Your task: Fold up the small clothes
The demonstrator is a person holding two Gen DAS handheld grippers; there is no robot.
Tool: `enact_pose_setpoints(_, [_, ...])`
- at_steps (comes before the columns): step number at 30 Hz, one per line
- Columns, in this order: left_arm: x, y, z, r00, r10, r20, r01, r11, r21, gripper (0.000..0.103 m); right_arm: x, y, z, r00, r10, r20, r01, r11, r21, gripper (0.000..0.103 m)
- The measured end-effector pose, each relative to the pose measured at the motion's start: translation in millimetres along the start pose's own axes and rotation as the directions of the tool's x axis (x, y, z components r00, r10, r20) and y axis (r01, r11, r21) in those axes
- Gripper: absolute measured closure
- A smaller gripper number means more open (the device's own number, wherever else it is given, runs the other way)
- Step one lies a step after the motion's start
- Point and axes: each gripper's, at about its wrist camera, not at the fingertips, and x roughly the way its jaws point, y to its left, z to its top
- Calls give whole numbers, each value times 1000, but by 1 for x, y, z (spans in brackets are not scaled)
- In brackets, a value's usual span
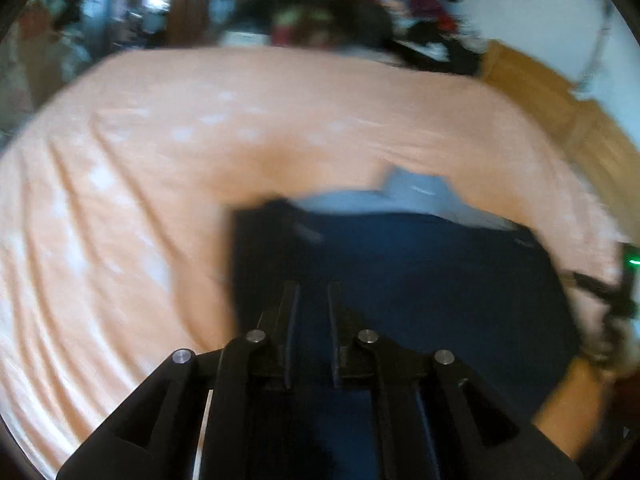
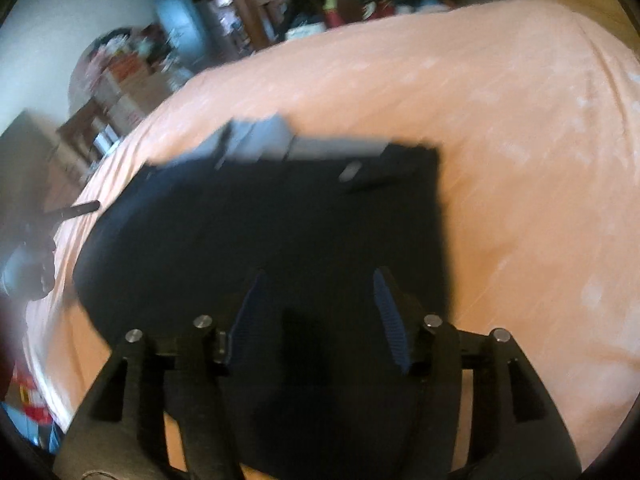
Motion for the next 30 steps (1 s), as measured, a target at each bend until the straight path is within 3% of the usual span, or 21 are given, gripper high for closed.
enact_pose_setpoints(2, [14,1,-37,991,69,-110,-66,997,35,81,16,2,-17,998,-6,-63,6,1000,1,42])
enact_pose_setpoints(3, [11,13,-53,990,81,-117,-81,997,6,81,20,1,-23,997,-18,-76,17,1000,-7,42])
enact_pose_setpoints(4, [1,28,-62,993,82,-90,-86,996,-40,91,19,2,-29,996,-33,-80,32,999,-13,42])
enact_pose_setpoints(6, [-38,73,-85,987,156,-23,-158,963,-220,95,10,3,-30,995,-50,-84,49,999,-8,42])
enact_pose_setpoints(8, [-70,99,-107,954,297,-31,-292,904,-314,98,-7,6,-33,995,-65,-80,65,998,3,41])
enact_pose_setpoints(10, [-96,107,-124,965,261,15,-235,892,-385,99,-23,9,-41,994,-77,-77,79,997,11,38])
enact_pose_setpoints(12, [-108,88,-129,975,218,54,-186,919,-347,98,-33,13,-49,994,-77,-79,78,997,18,36])
enact_pose_setpoints(14, [-106,63,-127,995,48,84,-21,955,-297,93,-37,15,-62,993,-74,-95,79,996,50,36])
enact_pose_setpoints(16, [-93,44,-125,997,-61,52,72,966,-249,85,-42,22,-76,991,-79,-104,87,994,72,36])
enact_pose_setpoints(20, [-62,36,-127,995,-5,-102,-14,983,-182,84,-48,33,-97,993,-42,-114,55,992,113,34])
enact_pose_setpoints(23, [-45,30,-124,988,-79,-136,61,989,-135,84,-49,37,-108,992,-56,-112,69,990,120,33])
enact_pose_setpoints(25, [-39,31,-112,988,-53,-142,37,993,-113,86,-49,36,-106,992,-55,-112,70,988,138,33])
enact_pose_setpoints(26, [-46,50,-106,993,-7,-119,-10,990,-138,89,-49,36,-103,992,-57,-113,72,987,141,33])
enact_pose_setpoints(27, [-60,74,-108,996,48,-80,-63,977,-204,90,-51,37,-101,992,-58,-111,73,987,140,33])
enact_pose_setpoints(28, [-79,111,-112,995,101,-23,-103,940,-325,90,-55,40,-100,992,-61,-107,75,989,130,33])
enact_pose_setpoints(30, [-125,175,-136,971,234,51,-170,822,-544,93,-57,43,-98,993,-67,-102,78,991,110,32])
